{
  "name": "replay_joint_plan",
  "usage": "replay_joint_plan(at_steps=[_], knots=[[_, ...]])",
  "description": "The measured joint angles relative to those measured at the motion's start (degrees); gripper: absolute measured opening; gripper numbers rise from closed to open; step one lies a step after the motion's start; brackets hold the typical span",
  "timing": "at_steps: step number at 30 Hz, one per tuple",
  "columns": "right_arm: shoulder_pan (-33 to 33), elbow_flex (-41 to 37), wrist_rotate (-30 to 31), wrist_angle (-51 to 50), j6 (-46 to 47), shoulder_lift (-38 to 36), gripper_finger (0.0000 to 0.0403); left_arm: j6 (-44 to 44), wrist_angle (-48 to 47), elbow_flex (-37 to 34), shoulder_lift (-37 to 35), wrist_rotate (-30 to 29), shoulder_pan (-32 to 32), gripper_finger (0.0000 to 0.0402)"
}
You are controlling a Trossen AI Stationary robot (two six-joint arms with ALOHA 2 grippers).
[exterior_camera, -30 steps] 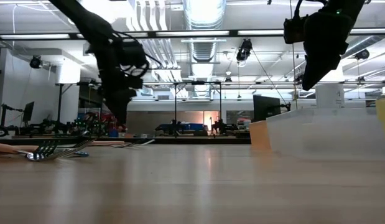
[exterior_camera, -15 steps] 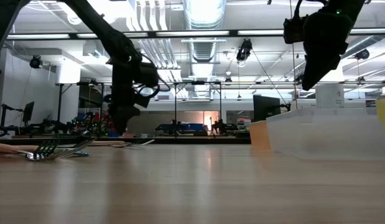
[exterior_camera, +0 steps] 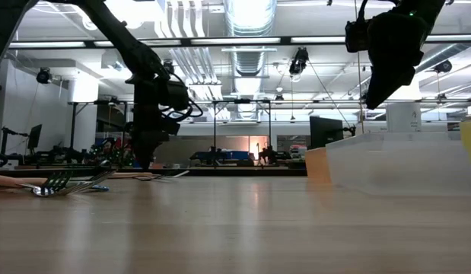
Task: Sort silverware by color (type)
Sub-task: Put the orange fork into the yellow bin
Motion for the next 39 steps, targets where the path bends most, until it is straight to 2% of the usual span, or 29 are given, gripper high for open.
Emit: replay_joint_plan(at_steps=[3,8,18,21,26,32,39], knots=[[0.0,0.0,0.0,0.0,0.0,0.0,0.0112,0.1,0.3,0.0,0.4,0.3,0.0,0.0103],[0.0,0.0,0.0,0.0,0.0,0.0,0.0112,1.0,0.6,0.0,1.9,4.9,0.0,0.0103],[0.0,0.0,0.0,0.0,-0.1,0.0,0.0112,0.5,2.0,0.1,4.5,4.4,0.2,0.0102],[0.0,0.0,0.0,0.0,-0.1,0.0,0.0112,0.4,2.0,0.2,4.7,4.9,0.2,0.0085],[0.0,0.0,0.0,0.0,-0.2,0.0,0.0112,-1.1,1.7,0.3,4.6,6.0,0.2,0.0021],[0.0,0.0,0.0,0.0,-0.1,0.0,0.0112,-2.3,2.7,3.2,5.1,5.8,0.4,0.0024],[0.0,0.0,0.7,0.5,-0.1,0.0,0.0112,-3.8,-0.3,10.0,4.9,5.9,0.5,0.0018]])
